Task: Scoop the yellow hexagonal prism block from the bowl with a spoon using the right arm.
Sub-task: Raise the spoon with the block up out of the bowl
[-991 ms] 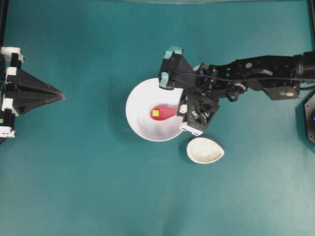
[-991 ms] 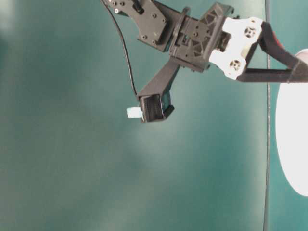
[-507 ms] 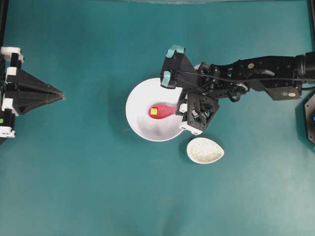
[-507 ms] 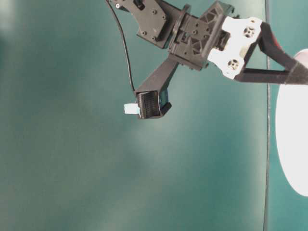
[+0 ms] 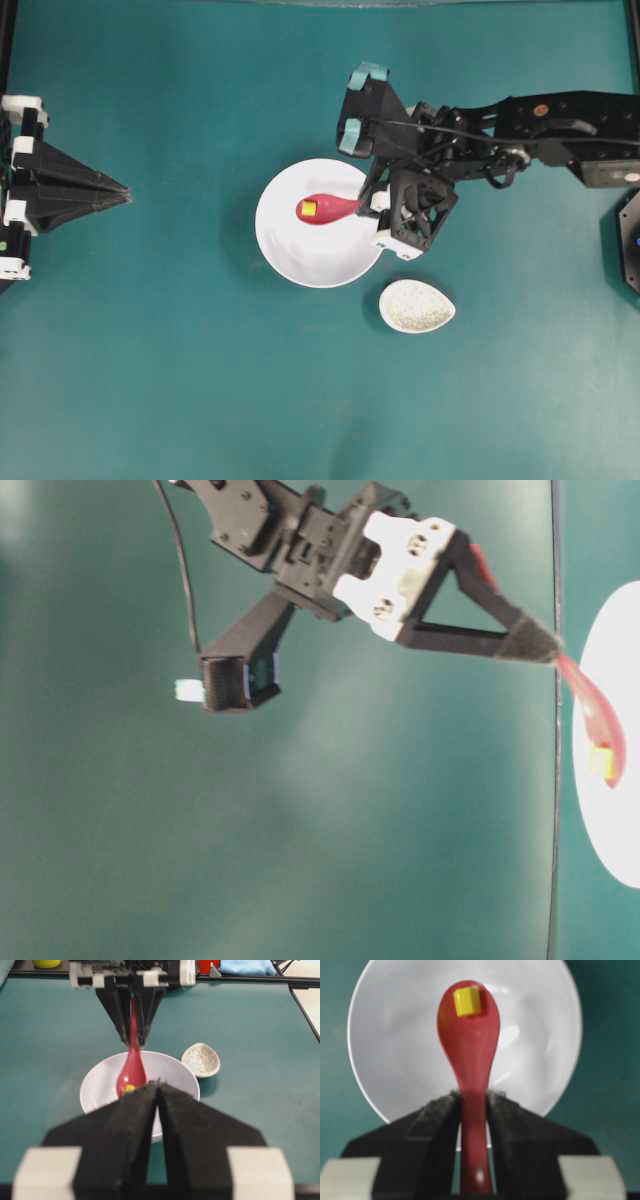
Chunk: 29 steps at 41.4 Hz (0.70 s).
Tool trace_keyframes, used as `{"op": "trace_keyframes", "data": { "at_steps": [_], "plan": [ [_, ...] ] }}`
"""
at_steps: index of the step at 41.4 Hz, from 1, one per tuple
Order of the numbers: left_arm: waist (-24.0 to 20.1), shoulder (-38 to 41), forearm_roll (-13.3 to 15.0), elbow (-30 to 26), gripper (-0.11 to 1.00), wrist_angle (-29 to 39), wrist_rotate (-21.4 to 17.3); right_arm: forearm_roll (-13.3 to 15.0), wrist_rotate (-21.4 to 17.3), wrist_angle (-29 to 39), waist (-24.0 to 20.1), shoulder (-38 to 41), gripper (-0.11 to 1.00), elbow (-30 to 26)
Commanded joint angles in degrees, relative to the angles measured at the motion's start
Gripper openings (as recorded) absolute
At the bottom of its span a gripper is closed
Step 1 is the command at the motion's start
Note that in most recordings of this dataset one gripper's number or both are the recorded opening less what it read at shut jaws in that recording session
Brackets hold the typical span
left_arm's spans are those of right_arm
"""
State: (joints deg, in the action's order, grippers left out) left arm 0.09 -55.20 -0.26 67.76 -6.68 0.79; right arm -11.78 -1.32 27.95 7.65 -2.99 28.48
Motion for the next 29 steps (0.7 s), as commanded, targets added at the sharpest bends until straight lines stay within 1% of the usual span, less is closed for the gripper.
{"op": "trace_keyframes", "data": {
  "at_steps": [1,12,19,22,29],
  "plan": [
    [0.09,0.35,-0.18,-1.41,0.08,-0.70,0.00,0.26,0.09,0.09,0.00,-2.29,0.24,-1.58],
    [0.09,0.35,-0.18,-1.41,0.08,-0.70,0.00,0.79,0.09,0.70,0.00,-3.34,0.24,-3.16],
    [0.09,0.35,-0.18,-1.41,0.08,-0.70,0.00,0.79,0.09,-0.26,0.00,-3.96,0.24,-3.78],
    [0.09,0.44,-0.18,-1.41,0.08,-0.70,0.00,0.79,0.09,-1.76,0.00,-4.57,0.24,-3.60],
    [0.09,0.44,-0.18,-1.41,0.08,-0.62,0.00,0.79,0.18,-7.91,0.00,-6.86,0.24,-1.05]
  ]
}}
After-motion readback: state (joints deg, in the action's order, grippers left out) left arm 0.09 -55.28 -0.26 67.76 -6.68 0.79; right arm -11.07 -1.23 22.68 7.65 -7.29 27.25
